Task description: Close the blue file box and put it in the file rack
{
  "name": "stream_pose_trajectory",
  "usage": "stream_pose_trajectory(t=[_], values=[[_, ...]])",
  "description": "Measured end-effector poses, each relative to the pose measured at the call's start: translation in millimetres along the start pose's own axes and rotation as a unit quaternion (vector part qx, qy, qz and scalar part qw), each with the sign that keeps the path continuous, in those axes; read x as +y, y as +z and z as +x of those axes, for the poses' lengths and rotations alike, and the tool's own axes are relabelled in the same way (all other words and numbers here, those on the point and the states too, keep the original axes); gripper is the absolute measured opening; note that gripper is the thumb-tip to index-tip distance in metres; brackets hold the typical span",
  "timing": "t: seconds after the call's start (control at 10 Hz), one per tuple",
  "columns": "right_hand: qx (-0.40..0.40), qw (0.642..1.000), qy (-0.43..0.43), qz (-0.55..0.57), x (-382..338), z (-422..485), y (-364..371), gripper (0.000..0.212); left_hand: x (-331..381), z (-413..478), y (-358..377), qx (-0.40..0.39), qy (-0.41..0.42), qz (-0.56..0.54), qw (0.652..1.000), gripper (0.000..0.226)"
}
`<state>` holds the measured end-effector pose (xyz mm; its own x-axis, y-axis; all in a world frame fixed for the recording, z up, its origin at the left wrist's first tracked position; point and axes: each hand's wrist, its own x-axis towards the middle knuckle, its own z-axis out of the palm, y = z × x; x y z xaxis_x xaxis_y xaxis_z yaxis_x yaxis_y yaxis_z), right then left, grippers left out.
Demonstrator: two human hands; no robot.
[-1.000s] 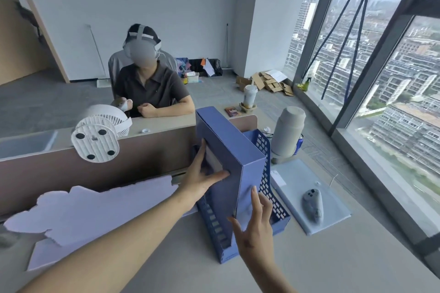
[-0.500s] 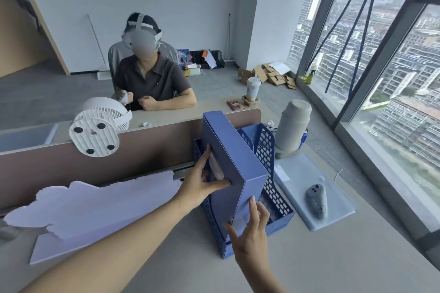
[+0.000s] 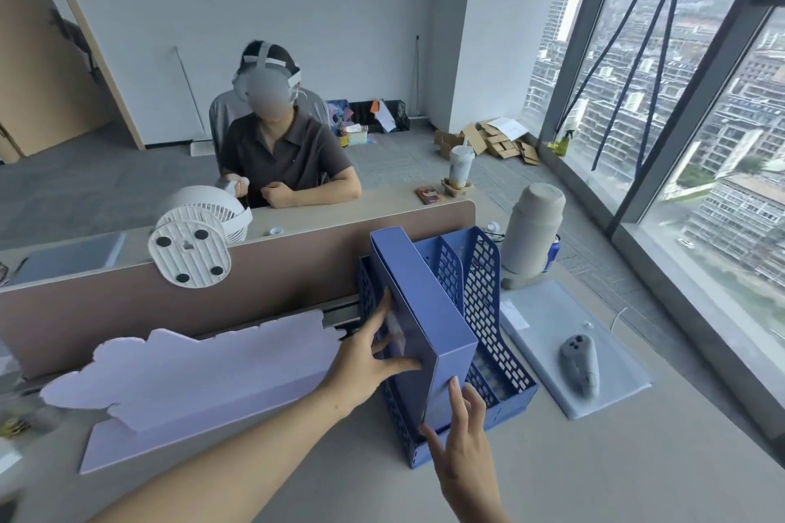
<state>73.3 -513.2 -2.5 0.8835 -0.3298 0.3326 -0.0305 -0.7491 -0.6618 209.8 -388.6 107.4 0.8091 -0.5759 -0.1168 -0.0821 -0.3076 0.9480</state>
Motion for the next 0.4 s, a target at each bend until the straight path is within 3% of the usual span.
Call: stream_pose_trajectory(t=[0.2, 0.3, 0.4], values=[[-0.001, 1.0, 0.025, 0.013, -10.1, -2.9, -34.5, 0.098, 3.6, -21.6, -12.0, -0.011, -0.016, 0.01, 1.0, 0.111], [-0.002, 0.999, 0.04, 0.019, -15.6, 0.9, -53.5, 0.084, 3.1, -35.7, -19.4, -0.007, -0.019, 0.027, 0.999, 0.096], [0.021, 0.999, 0.046, 0.02, -37.1, 7.3, -89.7, 0.076, 6.0, -59.7, -30.4, -0.008, -0.014, 0.084, 0.996, 0.063]])
